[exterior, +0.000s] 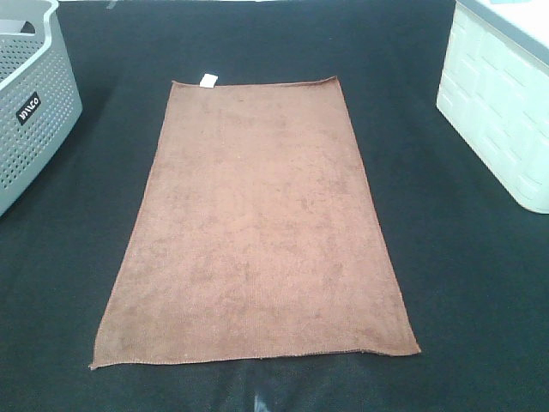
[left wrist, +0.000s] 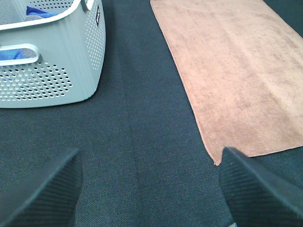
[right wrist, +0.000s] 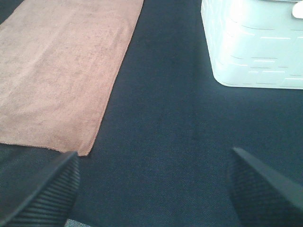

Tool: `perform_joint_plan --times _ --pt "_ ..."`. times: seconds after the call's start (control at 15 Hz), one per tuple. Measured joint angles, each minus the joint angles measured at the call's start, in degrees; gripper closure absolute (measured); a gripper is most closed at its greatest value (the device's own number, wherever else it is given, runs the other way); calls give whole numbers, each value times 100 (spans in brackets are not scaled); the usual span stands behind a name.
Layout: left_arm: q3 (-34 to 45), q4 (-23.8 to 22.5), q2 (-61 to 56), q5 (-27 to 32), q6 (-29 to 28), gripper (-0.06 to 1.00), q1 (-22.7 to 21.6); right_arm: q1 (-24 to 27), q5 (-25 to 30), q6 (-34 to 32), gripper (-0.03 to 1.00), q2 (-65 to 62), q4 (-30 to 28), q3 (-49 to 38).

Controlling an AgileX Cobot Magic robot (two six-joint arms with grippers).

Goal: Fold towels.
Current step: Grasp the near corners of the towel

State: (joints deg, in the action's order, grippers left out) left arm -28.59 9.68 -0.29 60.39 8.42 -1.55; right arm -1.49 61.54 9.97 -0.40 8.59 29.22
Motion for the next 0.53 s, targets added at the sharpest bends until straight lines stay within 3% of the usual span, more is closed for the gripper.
perform_joint_plan --times 0.53 --pt "0 0 0 0 0 18 0 0 0 0 17 0 0 0"
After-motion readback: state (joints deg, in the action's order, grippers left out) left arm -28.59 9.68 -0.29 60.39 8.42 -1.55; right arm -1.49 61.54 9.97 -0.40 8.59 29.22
